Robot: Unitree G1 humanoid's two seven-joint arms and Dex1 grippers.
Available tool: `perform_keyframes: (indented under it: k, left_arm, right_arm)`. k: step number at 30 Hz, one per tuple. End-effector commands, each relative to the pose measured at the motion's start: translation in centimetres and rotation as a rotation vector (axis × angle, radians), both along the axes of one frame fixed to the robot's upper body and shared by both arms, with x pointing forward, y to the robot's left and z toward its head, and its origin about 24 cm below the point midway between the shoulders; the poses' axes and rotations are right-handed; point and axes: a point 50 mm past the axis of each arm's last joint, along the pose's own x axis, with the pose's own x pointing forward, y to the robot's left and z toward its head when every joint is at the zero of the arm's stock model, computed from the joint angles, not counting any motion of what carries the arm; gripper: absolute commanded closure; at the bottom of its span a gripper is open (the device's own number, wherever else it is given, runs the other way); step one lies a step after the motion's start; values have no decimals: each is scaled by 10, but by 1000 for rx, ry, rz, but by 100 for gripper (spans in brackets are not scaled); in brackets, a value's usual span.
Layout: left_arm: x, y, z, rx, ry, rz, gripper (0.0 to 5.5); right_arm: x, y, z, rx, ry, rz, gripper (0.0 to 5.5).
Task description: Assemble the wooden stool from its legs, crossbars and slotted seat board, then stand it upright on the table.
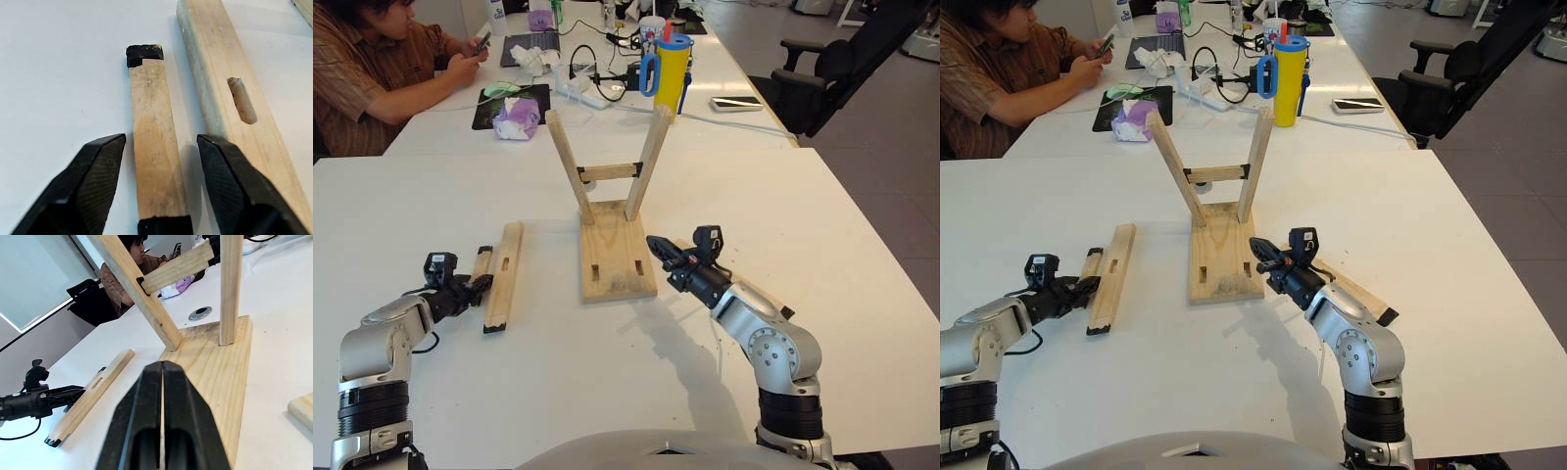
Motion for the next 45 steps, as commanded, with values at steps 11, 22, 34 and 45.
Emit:
perform_keyframes:
  k: [11,22,34,45]
  left_arm:
    - [-24,4,-30,82,192,85,417]
    - [44,-39,67,169,-456,-187,418]
    - [25,-144,106,100,-817,-791,418]
    - [20,-170,98,66,-835,-825,418]
  right_arm:
    - [14,-31,10,-145,-97,-140,550]
    - [19,-31,22,-3,-131,-62,455]
    - [23,-16,61,418,-116,109,284]
    - [29,1,64,460,-62,181,282]
